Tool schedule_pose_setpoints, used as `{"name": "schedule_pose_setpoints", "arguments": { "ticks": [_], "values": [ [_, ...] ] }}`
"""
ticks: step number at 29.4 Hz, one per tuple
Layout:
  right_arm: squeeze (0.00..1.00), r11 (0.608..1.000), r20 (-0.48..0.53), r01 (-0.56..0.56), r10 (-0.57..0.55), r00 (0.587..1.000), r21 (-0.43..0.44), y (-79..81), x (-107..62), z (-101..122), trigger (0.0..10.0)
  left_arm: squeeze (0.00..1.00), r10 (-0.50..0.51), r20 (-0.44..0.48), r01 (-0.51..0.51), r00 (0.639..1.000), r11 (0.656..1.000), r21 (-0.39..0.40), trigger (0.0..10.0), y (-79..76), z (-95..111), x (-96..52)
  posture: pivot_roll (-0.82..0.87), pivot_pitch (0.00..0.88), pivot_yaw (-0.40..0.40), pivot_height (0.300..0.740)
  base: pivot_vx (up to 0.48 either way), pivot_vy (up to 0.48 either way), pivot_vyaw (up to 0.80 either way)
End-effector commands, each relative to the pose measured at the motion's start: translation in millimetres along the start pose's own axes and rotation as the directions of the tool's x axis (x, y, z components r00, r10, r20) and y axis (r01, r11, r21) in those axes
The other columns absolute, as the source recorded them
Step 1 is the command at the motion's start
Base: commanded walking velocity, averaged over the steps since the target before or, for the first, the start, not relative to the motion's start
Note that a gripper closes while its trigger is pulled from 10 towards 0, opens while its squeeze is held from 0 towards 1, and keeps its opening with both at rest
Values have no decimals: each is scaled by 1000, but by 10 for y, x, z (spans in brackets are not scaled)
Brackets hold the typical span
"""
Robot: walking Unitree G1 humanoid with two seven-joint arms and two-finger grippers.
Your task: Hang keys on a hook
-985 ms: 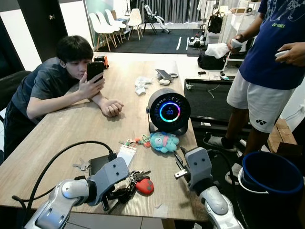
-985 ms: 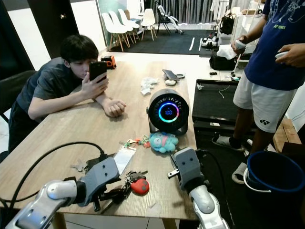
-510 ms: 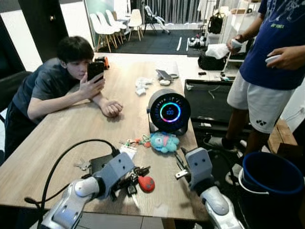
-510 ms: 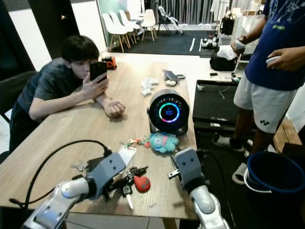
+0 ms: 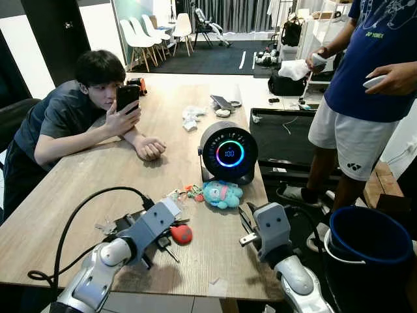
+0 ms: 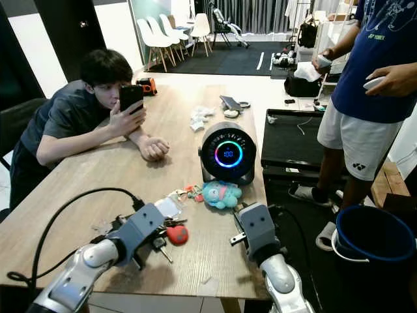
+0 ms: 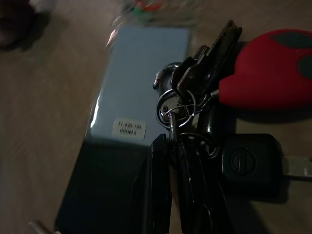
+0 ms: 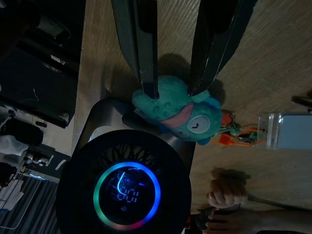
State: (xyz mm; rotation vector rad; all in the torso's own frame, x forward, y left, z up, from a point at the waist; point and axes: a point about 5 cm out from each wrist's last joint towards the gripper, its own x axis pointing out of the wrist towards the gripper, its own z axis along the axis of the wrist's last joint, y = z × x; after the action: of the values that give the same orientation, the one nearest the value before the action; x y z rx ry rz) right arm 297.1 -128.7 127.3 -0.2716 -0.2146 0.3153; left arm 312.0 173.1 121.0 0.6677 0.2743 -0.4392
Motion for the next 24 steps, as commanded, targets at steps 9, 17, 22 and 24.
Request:
{"name": "schedule_pose_setpoints", "arguments": {
  "ticks": [9, 17, 22, 24],
  "values": [
    [0, 1000, -11, -16, 16, 1000, -3, 34, -28, -30, 10000, 0, 249, 133, -252, 959, 968, 7, 10000, 283, 95, -127, 12, 118, 75, 740, 0, 0, 0],
    [0, 1000, -10, -21, 21, 1000, 0, 59, -14, -25, 10000, 0, 534, 339, -551, 775, 833, -53, 10000, 492, 412, -312, 11, 117, 67, 740, 0, 0, 0],
    [0, 1000, -8, -25, 25, 1000, 2, 65, -4, -20, 10000, 0, 590, 296, -572, 751, 806, -154, 10000, 498, 468, -273, 10, 116, 65, 740, 0, 0, 0],
    [0, 1000, -8, -26, 26, 1000, 2, 64, -1, -21, 10000, 0, 610, 243, -556, 754, 790, -257, 10000, 484, 469, -237, 12, 110, 59, 740, 0, 0, 0]
  ]
}}
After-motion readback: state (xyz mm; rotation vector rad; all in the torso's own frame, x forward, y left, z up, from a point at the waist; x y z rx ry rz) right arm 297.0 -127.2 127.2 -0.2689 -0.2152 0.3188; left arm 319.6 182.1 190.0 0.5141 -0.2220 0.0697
